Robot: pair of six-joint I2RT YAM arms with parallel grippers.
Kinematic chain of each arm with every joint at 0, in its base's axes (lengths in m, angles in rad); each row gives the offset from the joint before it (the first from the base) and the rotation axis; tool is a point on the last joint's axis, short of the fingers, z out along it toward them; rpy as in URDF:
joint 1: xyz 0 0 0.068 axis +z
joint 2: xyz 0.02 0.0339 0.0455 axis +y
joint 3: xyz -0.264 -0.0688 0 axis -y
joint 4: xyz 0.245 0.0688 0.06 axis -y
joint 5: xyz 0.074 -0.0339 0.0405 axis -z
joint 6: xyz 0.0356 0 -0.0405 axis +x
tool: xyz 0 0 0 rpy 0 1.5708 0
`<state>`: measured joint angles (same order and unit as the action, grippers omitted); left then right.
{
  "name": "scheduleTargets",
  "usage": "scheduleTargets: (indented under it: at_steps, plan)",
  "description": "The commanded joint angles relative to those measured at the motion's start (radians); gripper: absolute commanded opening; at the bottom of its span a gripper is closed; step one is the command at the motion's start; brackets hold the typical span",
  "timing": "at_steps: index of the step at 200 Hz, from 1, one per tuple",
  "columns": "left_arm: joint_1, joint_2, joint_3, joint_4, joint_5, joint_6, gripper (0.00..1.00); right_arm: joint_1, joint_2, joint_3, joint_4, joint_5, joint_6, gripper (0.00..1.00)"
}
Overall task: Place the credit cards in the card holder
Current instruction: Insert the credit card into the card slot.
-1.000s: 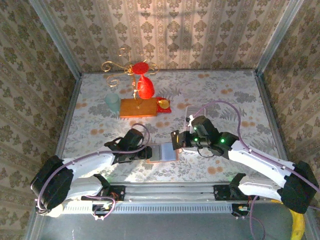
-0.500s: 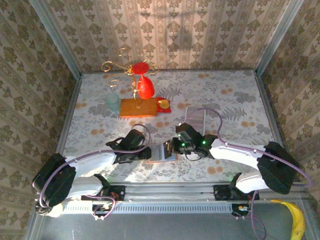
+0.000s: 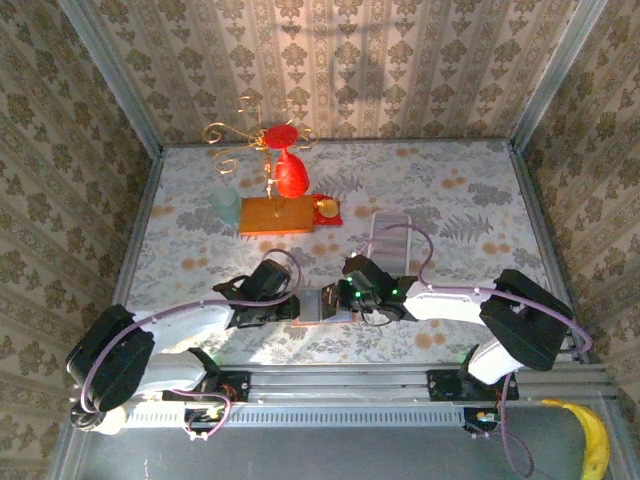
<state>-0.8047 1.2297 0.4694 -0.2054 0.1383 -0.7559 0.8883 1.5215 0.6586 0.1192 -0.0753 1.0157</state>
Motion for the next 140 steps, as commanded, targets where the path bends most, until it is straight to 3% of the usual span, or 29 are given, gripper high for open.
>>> scheduleTargets:
  at_steps: [1,140]
  plan:
    - [-0.008,0.007,-0.016,-0.006,-0.008,-0.012,0.23,0.007,0.024,-0.014,0.052,0.040,0.026,0.00]
    - [-0.010,0.019,-0.031,0.002,-0.008,-0.011,0.19,0.034,0.003,-0.057,0.154,0.086,0.124,0.00]
